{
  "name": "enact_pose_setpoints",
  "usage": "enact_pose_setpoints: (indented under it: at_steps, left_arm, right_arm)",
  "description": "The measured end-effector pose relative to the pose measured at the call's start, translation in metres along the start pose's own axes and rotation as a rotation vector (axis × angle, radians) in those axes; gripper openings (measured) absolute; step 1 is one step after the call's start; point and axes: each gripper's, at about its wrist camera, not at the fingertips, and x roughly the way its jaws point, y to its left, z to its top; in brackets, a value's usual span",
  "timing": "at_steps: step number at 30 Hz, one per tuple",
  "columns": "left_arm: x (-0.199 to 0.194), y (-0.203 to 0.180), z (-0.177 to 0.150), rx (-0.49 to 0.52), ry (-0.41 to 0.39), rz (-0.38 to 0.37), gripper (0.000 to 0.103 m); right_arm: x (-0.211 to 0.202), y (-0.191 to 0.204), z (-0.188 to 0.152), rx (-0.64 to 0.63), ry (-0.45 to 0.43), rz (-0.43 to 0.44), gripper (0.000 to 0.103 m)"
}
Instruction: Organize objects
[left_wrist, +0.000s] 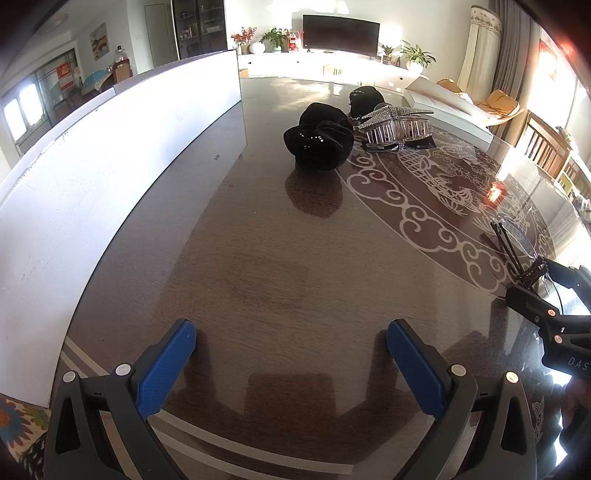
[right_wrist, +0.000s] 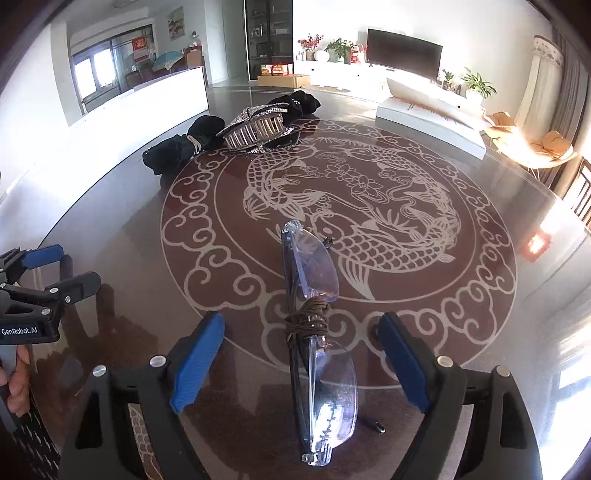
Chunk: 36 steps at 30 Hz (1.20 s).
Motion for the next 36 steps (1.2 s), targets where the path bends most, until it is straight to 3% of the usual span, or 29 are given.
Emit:
enact_pose_setpoints:
  at_steps: [4,36]
  left_arm:
    - [0.0003,-0.0002,0.0003,-0.001,0.000,0.002,0.103]
    - [-0.0009,0.0011,-0.0017,0.014,0.018,-0.011,0.103]
  right_arm:
    - [0.0031,-0.0029,-0.0013,0.015,0.020,-0.009,0.103]
    - [0.0025,-0.0026,-0.0031,0.015,0.021,-0.012,0.103]
